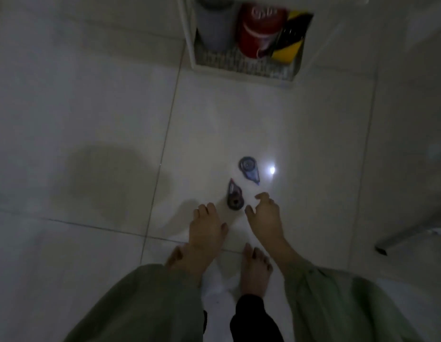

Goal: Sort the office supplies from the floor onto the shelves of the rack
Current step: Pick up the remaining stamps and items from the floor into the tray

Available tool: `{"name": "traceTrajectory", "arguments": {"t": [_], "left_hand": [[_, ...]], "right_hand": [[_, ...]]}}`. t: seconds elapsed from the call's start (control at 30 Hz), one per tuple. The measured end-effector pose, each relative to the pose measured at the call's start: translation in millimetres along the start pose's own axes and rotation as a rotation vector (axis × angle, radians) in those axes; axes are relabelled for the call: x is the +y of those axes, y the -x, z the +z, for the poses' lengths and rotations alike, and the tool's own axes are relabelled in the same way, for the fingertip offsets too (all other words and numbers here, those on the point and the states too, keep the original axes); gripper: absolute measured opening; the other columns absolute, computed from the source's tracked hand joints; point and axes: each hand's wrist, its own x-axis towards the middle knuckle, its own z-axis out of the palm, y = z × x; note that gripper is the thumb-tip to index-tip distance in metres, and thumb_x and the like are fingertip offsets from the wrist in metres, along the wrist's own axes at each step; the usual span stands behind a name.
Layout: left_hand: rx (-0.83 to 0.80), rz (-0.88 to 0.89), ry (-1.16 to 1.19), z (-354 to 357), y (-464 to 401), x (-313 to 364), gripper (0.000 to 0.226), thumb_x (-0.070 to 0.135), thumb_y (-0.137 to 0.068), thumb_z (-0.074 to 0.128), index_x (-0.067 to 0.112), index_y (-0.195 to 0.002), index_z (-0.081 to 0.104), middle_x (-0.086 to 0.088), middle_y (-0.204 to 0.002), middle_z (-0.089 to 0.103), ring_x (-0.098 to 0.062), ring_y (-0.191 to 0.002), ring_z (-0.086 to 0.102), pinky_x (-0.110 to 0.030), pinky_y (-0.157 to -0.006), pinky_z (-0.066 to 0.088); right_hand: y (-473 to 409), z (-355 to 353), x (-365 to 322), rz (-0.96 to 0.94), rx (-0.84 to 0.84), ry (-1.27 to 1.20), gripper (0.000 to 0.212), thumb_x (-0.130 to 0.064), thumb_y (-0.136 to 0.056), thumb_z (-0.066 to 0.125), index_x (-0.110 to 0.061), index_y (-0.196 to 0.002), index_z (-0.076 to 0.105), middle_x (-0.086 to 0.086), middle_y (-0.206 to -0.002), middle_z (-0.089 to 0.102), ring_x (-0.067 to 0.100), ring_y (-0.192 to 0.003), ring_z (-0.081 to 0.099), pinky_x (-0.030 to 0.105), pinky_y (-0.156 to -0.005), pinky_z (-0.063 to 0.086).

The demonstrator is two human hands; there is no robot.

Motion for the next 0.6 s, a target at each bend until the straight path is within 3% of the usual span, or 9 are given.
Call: {"name": "traceTrajectory", "arguments": {"t": [0.1, 0.2, 0.3, 0.33, 0.4, 0.47, 0.57, 0.6], "left_hand": [[0.081, -0.065, 0.032, 39.6, -30.0, 12.7, 0.064, 0.044, -0.075, 0.071, 0.000, -0.114, 0.045, -0.017, -0.115, 0.051, -0.029, -0.106, 0.053, -0.030, -0.080, 0.048], [0.053, -0.151, 0.175, 63.2, -63.0, 29.1, 0.074, 0.045, -0.081, 0.063, -0.002, -0.127, 0.031, -0.016, -0.128, 0.039, -0.028, -0.118, 0.040, -0.029, -0.094, 0.036], [0.077, -0.231, 0.113, 80.9, -90.9, 42.5, 0.095, 0.057, -0.079, 0.059, -0.009, -0.136, 0.022, -0.024, -0.136, 0.034, -0.034, -0.123, 0.038, -0.035, -0.104, 0.031], [0.111, -0.262, 0.068, 88.9, -100.4, 43.4, 0.101, 0.061, -0.075, 0.060, -0.011, -0.135, 0.024, -0.027, -0.134, 0.037, -0.036, -0.120, 0.042, -0.038, -0.101, 0.035], [0.116, -0.308, 0.036, 94.7, -110.5, 43.2, 0.100, 0.066, -0.060, 0.069, -0.008, -0.123, 0.044, -0.024, -0.113, 0.056, -0.033, -0.094, 0.057, -0.035, -0.078, 0.047], [0.080, -0.309, 0.078, 87.4, -109.1, 40.2, 0.093, 0.059, -0.052, 0.075, -0.007, -0.114, 0.052, -0.023, -0.103, 0.061, -0.033, -0.082, 0.060, -0.034, -0.069, 0.050], [0.059, -0.192, 0.220, 82.3, -102.4, 37.1, 0.089, 0.042, -0.069, 0.070, -0.009, -0.130, 0.031, -0.031, -0.123, 0.046, -0.040, -0.108, 0.051, -0.040, -0.089, 0.047], [0.098, -0.137, 0.299, 79.1, -100.3, 32.1, 0.083, 0.035, -0.068, 0.071, -0.004, -0.128, 0.028, -0.030, -0.119, 0.048, -0.040, -0.105, 0.054, -0.036, -0.084, 0.048]], "right_hand": [[-36.6, 16.0, 12.0, 0.000, 0.074, -0.024, 0.048, -0.018, -0.095, 0.050, -0.005, -0.137, 0.032, 0.022, -0.126, 0.047, 0.033, -0.120, 0.041, 0.034, -0.089, 0.040], [-74.7, 24.0, 18.9, -0.026, 0.115, -0.013, 0.054, -0.015, -0.094, 0.050, -0.005, -0.141, 0.024, 0.021, -0.131, 0.042, 0.032, -0.122, 0.038, 0.035, -0.091, 0.039], [-109.7, 30.9, 21.0, 0.014, 0.167, -0.021, 0.058, -0.015, -0.093, 0.053, -0.002, -0.141, 0.022, 0.019, -0.136, 0.038, 0.031, -0.126, 0.035, 0.031, -0.094, 0.035], [-118.7, 32.1, 21.2, 0.033, 0.186, 0.000, 0.060, -0.017, -0.093, 0.054, -0.001, -0.141, 0.022, 0.018, -0.136, 0.037, 0.030, -0.126, 0.034, 0.028, -0.093, 0.032], [-132.7, 35.2, 20.9, 0.002, 0.236, 0.087, 0.058, -0.022, -0.093, 0.054, -0.001, -0.139, 0.026, 0.018, -0.135, 0.038, 0.030, -0.126, 0.035, 0.023, -0.085, 0.026], [-139.7, 38.8, 17.1, -0.097, 0.272, 0.118, 0.050, -0.017, -0.094, 0.051, -0.002, -0.137, 0.032, 0.017, -0.134, 0.040, 0.030, -0.124, 0.037, 0.023, -0.088, 0.025], [-144.0, 43.6, 8.1, -0.103, 0.211, 0.028, 0.044, -0.007, -0.090, 0.054, 0.000, -0.132, 0.040, 0.019, -0.131, 0.043, 0.030, -0.121, 0.042, 0.027, -0.093, 0.036], [-145.0, 43.5, 5.3, -0.044, 0.166, -0.042, 0.044, -0.006, -0.087, 0.059, 0.002, -0.127, 0.042, 0.021, -0.129, 0.045, 0.031, -0.119, 0.046, 0.029, -0.093, 0.039]]}}
